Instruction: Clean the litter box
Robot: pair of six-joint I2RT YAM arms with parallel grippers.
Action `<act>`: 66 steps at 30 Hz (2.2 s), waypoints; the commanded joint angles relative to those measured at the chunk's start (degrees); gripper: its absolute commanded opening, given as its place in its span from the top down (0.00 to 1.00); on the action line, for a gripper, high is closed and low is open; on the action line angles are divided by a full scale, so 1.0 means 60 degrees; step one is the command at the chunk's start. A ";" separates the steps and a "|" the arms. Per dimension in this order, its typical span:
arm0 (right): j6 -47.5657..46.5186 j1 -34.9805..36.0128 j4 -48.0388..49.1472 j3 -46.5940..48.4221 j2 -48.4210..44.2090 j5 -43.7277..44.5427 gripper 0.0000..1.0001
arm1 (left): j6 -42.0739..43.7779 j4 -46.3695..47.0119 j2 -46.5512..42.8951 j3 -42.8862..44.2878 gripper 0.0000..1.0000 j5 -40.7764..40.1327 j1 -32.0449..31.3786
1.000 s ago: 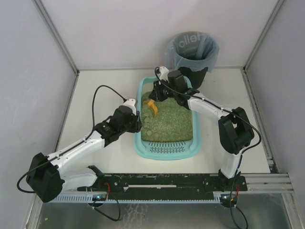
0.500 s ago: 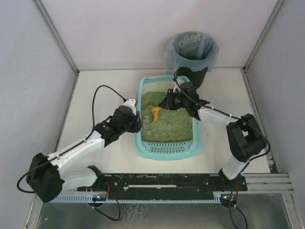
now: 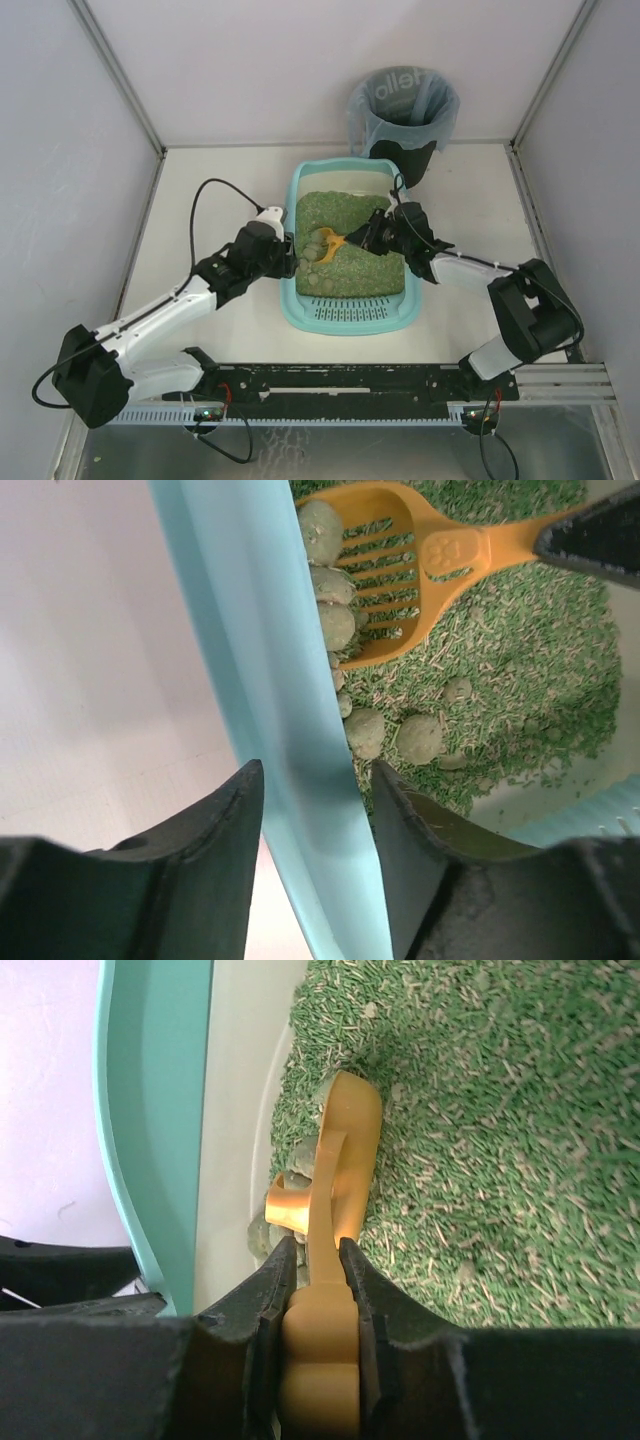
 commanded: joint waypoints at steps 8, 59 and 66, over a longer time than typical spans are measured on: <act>-0.0285 -0.0458 -0.0107 -0.0994 -0.2894 0.0991 1.00 | 0.0280 -0.0585 -0.1516 0.1560 0.40 -0.0476 0.0095; -0.1896 0.0295 -0.3182 0.1062 -0.1586 0.2025 1.00 | 0.0202 0.0221 0.0925 0.1217 0.63 0.1291 0.0686; -0.0460 0.1261 -0.1560 0.1061 -0.0142 0.0497 1.00 | 0.0262 0.0118 0.1204 0.1344 0.70 0.1422 0.0669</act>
